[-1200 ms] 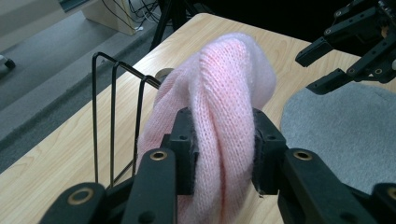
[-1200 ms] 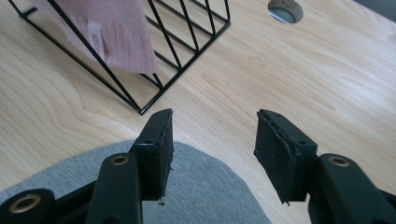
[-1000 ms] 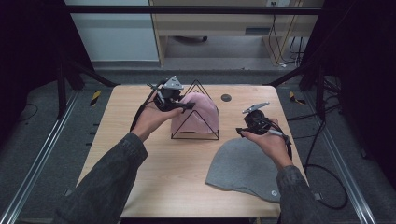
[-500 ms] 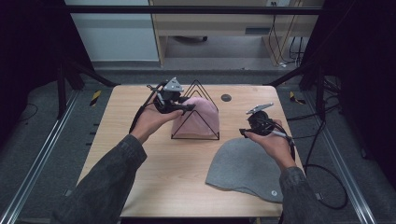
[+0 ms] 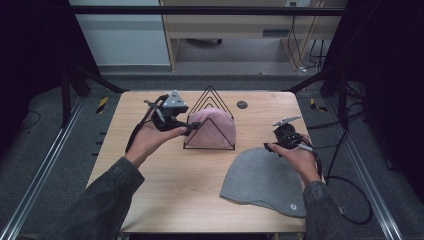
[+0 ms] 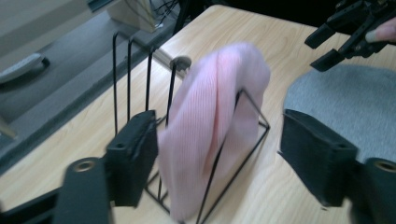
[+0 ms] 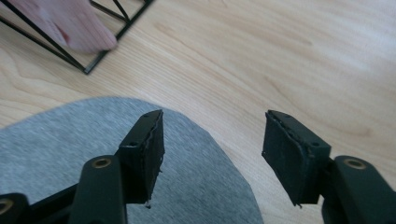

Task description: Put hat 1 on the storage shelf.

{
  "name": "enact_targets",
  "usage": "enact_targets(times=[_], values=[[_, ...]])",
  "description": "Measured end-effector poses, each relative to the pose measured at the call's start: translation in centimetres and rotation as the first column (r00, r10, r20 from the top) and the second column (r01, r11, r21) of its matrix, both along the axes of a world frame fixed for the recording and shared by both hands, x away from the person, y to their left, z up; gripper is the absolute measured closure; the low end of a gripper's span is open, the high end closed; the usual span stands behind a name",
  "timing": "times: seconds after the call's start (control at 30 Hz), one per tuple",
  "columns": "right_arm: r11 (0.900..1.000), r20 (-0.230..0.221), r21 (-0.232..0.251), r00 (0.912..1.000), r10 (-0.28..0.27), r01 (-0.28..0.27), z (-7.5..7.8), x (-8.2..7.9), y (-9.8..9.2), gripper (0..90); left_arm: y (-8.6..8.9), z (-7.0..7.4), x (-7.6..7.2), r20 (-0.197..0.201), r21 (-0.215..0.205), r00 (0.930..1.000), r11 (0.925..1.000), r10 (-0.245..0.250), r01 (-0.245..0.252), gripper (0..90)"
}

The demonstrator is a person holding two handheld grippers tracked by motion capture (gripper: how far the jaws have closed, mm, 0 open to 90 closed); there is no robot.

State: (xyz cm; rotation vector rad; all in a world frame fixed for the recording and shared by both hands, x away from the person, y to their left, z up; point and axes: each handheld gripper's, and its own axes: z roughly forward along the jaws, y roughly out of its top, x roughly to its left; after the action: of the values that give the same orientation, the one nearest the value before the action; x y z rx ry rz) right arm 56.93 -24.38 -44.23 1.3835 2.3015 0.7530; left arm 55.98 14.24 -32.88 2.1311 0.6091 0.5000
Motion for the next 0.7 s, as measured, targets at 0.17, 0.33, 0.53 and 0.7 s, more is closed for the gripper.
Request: enact_targets(times=[0.17,0.33,0.53,0.7], values=[[1.0,-0.057,0.022,0.9983,-0.011,0.012,-1.4,0.2,-0.4,34.5,2.6,-2.3,-2.2,-0.051,0.036,0.9979,0.9986,0.04,-0.038,14.7],[1.0,-0.073,0.006,0.9973,-0.002,0.003,-2.0,-0.1,-0.4,37.8,4.4,-5.2,-4.0,-0.092,0.069,0.9939,0.9961,0.061,-0.055,13.3],[1.0,-0.083,0.003,0.9962,-0.025,0.026,-2.5,-1.1,-1.7,38.0,7.3,-9.8,-6.7,-0.142,0.133,0.9845,0.9875,0.104,-0.085,12.7],[0.998,-0.101,0.023,0.9934,-0.056,0.058,-3.3,-1.9,-3.0,37.9,9.5,-12.4,-8.1,-0.169,0.17,0.9737,0.9777,0.153,-0.124,12.9]])
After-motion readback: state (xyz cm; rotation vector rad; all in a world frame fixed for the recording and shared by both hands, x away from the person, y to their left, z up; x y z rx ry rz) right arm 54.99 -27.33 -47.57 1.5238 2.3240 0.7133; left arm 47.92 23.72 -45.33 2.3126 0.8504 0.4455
